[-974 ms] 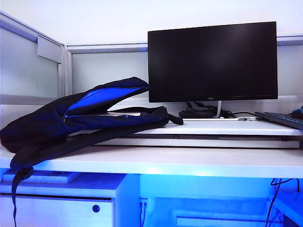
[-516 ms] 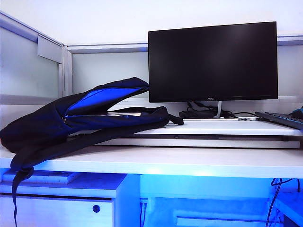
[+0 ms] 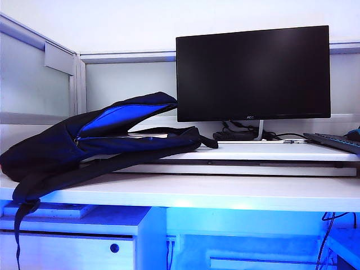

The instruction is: Pick up the book on the desk and put it into the open backpack.

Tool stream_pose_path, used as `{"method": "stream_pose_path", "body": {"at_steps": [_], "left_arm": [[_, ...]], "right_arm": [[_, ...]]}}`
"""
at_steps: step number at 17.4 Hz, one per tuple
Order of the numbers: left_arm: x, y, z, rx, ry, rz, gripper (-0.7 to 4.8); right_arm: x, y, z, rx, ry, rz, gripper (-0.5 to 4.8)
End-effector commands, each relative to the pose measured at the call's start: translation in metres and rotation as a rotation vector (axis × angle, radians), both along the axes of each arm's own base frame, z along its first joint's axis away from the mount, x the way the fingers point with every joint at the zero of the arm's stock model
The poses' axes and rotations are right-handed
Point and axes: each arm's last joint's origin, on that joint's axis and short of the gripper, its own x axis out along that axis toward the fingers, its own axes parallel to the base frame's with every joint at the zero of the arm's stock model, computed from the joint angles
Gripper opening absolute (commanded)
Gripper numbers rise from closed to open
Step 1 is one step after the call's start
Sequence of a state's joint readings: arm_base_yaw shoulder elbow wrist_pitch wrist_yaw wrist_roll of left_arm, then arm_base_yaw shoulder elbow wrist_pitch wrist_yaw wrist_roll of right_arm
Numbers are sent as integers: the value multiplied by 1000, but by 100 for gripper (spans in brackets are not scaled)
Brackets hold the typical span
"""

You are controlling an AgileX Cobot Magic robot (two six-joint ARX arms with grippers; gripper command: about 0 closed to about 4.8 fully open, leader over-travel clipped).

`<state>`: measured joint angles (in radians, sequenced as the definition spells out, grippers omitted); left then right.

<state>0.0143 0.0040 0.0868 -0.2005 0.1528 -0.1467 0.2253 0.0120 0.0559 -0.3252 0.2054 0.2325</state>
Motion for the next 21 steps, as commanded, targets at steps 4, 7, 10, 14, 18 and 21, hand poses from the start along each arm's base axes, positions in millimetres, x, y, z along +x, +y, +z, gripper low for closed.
{"method": "stream_pose_path", "body": {"at_steps": [4,7,10,14,18,21], "left_arm": [[5,0,-24,42,39,-11,-6],[5,0,-24,67,36,-10,-6],[5,0,-24,70,36,-11,-6],[5,0,-24,40,39,-6,-5],[5,0,-24,40,39,-6,-6],[5,0,-24,40,39,-7,-5]], "right_arm": [[1,3,-1,-156,-13,132,-1],[1,1,-1,-169,-11,91,-1],[2,-8,-1,-159,-3,25,-1],[2,-9,-1,-138,-4,68,-1],[2,-9,-1,-138,-6,69,-1],[2,-9,-1,-138,-6,69,-1]]}}
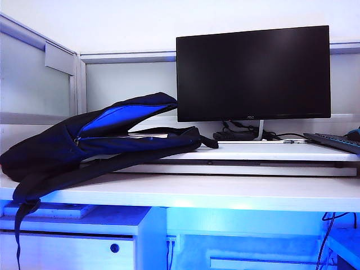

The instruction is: Pick up the book on the desk and put it into the open backpack.

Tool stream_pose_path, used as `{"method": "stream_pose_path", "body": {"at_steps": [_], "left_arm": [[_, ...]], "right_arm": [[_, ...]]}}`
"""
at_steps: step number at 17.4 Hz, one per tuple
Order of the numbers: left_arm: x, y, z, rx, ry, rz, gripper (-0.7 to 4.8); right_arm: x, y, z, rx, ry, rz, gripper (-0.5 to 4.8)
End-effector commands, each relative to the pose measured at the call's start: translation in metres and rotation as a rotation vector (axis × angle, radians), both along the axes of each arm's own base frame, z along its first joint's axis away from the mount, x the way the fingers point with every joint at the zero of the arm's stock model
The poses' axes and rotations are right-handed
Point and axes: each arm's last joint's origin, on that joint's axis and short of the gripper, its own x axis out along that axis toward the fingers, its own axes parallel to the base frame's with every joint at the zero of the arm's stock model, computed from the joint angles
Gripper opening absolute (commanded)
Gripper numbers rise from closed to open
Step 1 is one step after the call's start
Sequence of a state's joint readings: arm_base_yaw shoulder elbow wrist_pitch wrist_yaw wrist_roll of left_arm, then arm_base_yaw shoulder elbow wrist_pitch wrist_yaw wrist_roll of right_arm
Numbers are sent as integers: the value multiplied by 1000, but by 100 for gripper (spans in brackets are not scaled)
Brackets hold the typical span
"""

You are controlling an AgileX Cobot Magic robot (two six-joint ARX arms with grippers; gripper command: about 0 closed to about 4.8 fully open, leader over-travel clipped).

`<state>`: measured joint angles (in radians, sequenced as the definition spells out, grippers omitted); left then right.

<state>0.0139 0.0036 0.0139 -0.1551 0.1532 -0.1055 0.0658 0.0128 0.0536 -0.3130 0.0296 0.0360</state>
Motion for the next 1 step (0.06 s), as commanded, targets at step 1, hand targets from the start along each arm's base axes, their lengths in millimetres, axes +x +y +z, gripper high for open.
{"method": "stream_pose_path", "body": {"at_steps": [1], "left_arm": [[0,0,-3,0,18,0,-6]], "right_arm": [[0,0,-1,2,1,6,-1]]}}
